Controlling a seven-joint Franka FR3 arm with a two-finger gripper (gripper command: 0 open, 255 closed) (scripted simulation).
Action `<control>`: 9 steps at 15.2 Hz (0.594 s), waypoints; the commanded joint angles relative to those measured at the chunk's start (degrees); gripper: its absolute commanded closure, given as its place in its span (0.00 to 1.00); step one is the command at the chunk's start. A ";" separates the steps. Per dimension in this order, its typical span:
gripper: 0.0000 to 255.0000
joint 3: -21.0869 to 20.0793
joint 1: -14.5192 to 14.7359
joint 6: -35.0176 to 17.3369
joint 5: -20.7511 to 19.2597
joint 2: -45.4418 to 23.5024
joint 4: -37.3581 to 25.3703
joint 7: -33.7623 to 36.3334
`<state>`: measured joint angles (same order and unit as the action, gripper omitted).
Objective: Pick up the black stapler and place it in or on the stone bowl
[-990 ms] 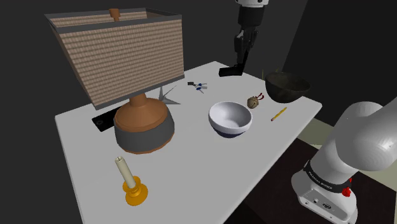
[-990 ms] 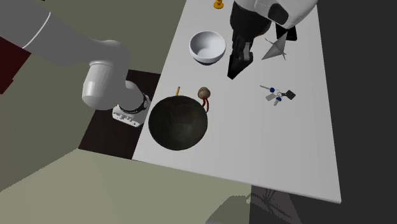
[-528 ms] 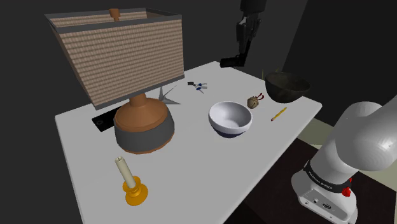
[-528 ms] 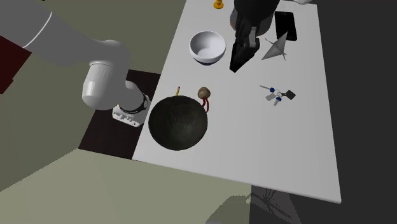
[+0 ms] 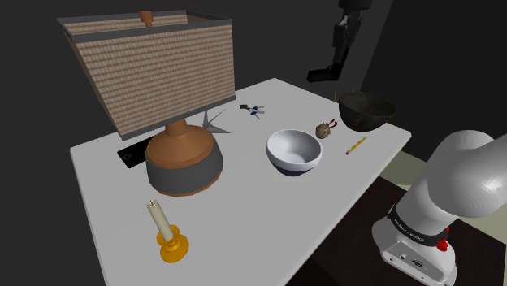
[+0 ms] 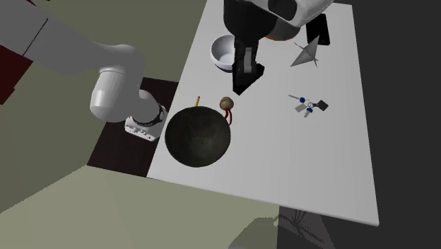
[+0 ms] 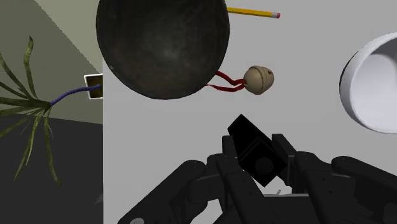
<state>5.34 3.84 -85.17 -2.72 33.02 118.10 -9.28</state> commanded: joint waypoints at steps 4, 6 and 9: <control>1.00 4.04 -1.90 3.08 -3.01 6.09 2.76 -5.32; 1.00 5.79 -2.67 4.30 -4.45 8.14 3.39 -7.57; 1.00 8.52 -3.83 6.15 -6.79 10.81 3.85 -11.07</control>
<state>12.94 0.40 -79.48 -8.69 42.91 121.57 -19.14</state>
